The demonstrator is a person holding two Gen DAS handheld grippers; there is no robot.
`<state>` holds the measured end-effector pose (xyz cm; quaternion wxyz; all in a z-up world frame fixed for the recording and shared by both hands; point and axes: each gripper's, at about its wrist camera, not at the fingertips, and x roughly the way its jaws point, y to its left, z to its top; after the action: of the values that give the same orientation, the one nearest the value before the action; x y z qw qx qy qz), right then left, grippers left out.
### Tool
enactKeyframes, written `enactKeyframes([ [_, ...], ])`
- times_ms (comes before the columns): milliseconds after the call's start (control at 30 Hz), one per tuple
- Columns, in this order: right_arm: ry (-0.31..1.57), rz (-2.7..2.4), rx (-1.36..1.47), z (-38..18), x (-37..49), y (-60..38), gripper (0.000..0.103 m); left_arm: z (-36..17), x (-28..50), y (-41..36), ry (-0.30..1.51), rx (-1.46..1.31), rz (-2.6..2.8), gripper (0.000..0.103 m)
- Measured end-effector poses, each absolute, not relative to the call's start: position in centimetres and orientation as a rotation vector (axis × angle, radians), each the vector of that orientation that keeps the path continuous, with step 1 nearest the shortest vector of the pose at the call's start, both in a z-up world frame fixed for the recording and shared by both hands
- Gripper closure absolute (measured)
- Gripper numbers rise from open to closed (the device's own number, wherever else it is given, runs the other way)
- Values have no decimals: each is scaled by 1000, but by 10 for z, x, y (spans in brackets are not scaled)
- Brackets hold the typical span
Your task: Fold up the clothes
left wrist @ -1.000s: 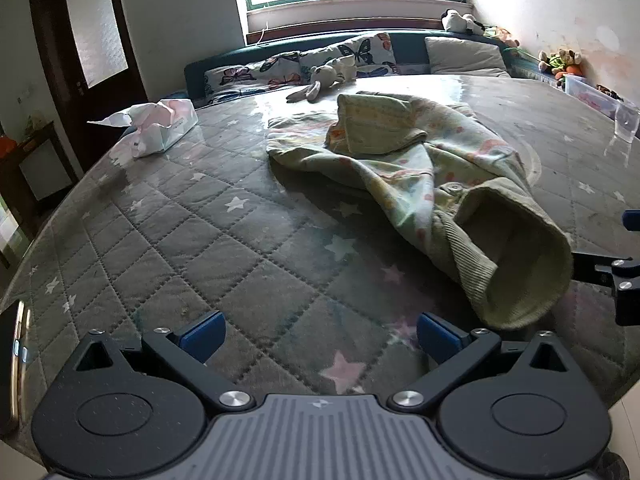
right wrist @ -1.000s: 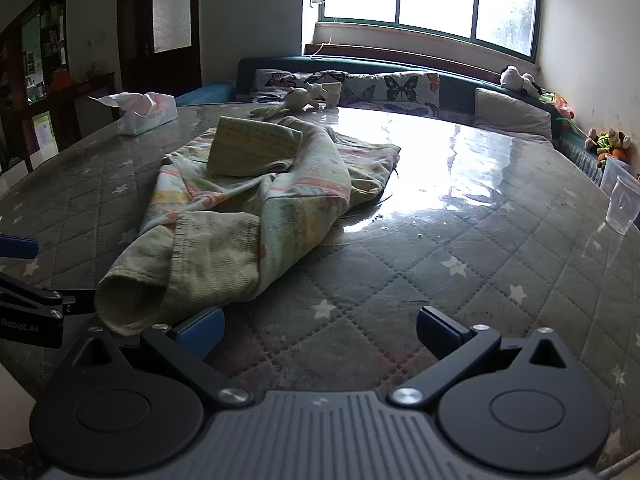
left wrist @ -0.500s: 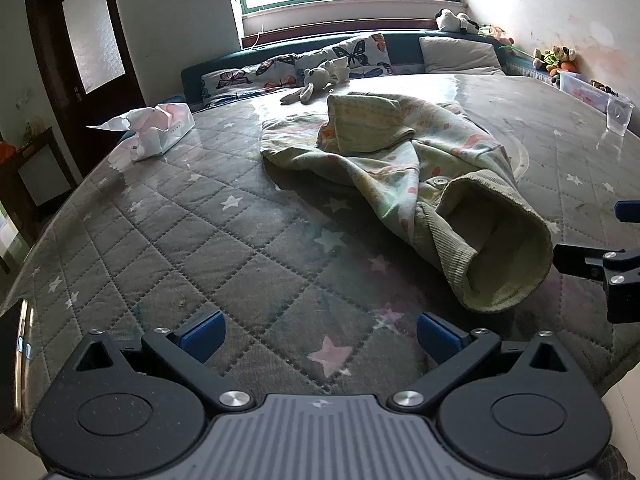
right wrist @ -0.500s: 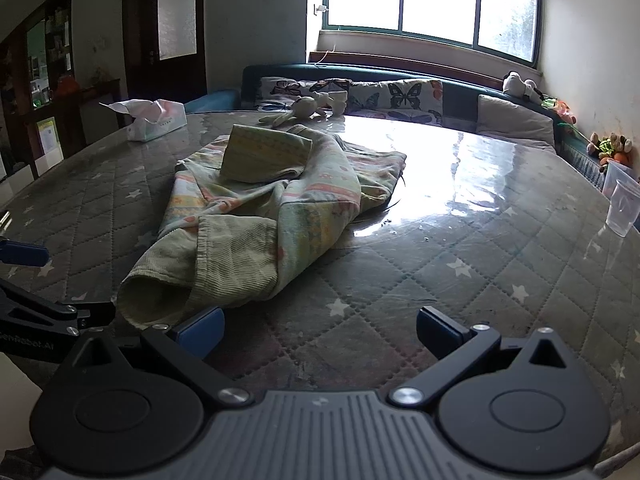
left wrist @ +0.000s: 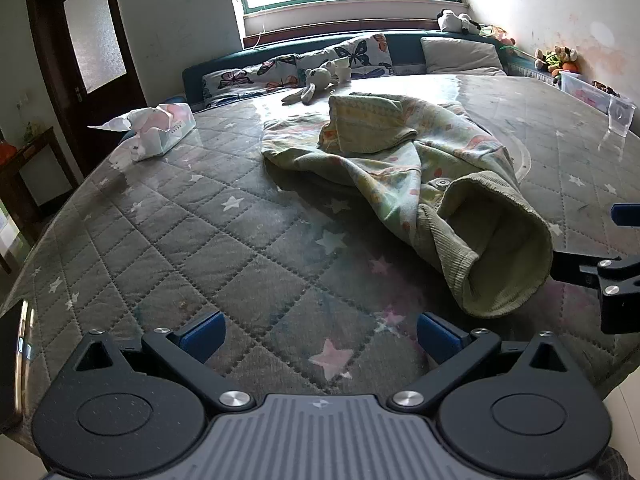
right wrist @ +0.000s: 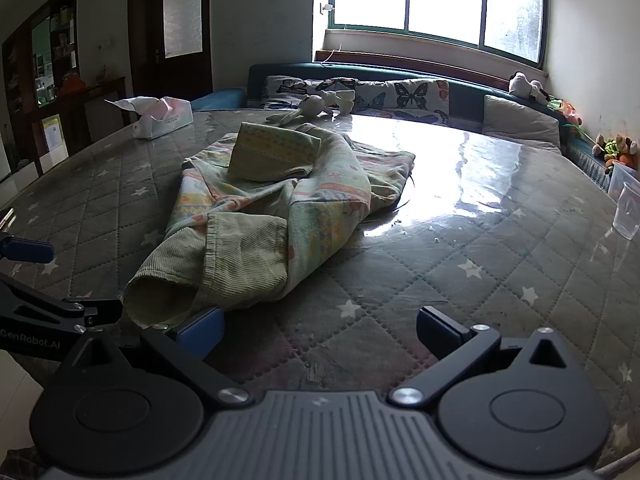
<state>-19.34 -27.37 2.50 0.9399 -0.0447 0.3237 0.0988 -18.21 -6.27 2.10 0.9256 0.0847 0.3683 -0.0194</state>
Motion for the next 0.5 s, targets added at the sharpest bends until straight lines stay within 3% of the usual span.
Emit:
enactKeyframes([
  [500, 648, 214, -110, 31, -188, -272, 0, 28, -175, -57, 742, 170, -28, 0],
])
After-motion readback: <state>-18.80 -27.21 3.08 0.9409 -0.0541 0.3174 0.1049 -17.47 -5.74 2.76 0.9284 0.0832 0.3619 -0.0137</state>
